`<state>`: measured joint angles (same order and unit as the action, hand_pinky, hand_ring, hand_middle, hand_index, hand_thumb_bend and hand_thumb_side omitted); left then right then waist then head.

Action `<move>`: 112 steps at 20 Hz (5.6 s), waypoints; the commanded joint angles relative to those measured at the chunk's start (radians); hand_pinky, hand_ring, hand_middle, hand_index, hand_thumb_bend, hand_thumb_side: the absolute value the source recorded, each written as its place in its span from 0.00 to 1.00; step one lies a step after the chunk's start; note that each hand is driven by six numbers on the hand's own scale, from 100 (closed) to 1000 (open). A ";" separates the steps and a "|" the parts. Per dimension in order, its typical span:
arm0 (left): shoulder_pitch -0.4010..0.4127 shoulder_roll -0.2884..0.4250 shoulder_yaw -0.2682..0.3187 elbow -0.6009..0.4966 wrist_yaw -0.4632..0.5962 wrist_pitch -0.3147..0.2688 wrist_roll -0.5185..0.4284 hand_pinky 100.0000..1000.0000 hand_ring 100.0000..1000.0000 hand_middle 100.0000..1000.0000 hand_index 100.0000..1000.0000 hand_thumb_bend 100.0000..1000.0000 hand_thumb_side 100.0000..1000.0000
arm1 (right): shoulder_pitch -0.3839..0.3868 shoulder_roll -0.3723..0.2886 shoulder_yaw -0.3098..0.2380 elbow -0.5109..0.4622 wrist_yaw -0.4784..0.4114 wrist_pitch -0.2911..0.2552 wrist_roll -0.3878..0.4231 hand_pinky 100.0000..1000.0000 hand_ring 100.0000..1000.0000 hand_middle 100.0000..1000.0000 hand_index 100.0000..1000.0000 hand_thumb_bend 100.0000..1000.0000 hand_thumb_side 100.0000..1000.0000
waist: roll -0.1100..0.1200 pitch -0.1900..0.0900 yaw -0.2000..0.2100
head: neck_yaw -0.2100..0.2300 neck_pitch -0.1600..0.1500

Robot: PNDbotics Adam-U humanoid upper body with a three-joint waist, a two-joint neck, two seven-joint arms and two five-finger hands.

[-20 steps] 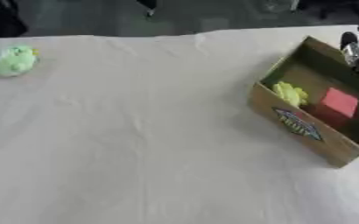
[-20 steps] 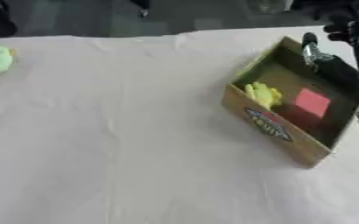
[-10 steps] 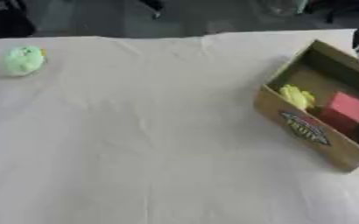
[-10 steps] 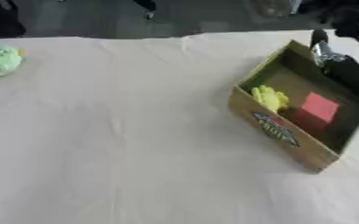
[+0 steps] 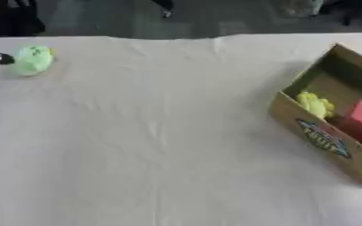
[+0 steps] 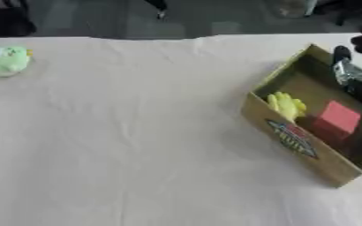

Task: Pick up the objects with one hand, pass them to the other hand, and then place them into the box on the other side of the table.

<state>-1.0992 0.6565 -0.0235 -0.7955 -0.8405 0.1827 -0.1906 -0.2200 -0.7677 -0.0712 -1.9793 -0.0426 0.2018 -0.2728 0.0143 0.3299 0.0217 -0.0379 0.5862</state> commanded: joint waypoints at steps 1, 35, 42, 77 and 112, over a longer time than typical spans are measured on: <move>-0.039 0.012 0.028 0.028 -0.065 0.003 -0.020 0.65 0.66 0.65 0.79 0.95 0.23 | -0.015 -0.015 -0.004 -0.021 0.009 -0.005 0.002 1.00 0.83 0.75 0.88 0.12 0.47 | 0.002 -0.010 -0.008 | 0.028 -0.026; -0.063 -0.023 0.092 0.143 -0.327 0.185 0.009 0.63 0.66 0.63 0.68 0.38 0.05 | -0.050 0.011 0.018 -0.021 0.012 -0.005 0.020 1.00 0.82 0.74 0.88 0.12 0.48 | 0.013 0.040 -0.077 | 0.150 -0.058; -0.053 -0.031 0.091 0.135 -0.367 0.187 0.115 0.55 0.58 0.54 0.53 0.27 0.00 | -0.051 0.012 0.019 -0.021 0.008 -0.010 0.026 1.00 0.82 0.74 0.88 0.11 0.48 | 0.010 0.036 -0.081 | 0.146 -0.054; 0.195 0.140 -0.109 -0.546 0.131 -0.017 -0.027 0.49 0.48 0.46 0.46 0.10 0.00 | -0.009 -0.010 0.007 -0.021 -0.034 -0.002 0.012 1.00 0.82 0.74 0.88 0.09 0.46 | -0.002 -0.068 0.001 | 0.008 -0.018; 0.449 -0.227 -0.230 -0.834 0.338 -0.102 0.198 0.45 0.42 0.43 0.45 0.00 0.18 | -0.283 -0.136 0.138 -0.021 0.150 -0.293 0.343 0.93 0.83 0.75 0.83 0.23 0.33 | -0.017 -0.080 0.010 | -0.016 0.012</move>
<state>-0.6402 0.4259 -0.2540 -1.6228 -0.4851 0.0913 0.0042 -0.4877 -0.8617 0.0666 -1.9837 0.0935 -0.0790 0.0509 -0.0008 0.2739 0.0321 -0.0505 0.5961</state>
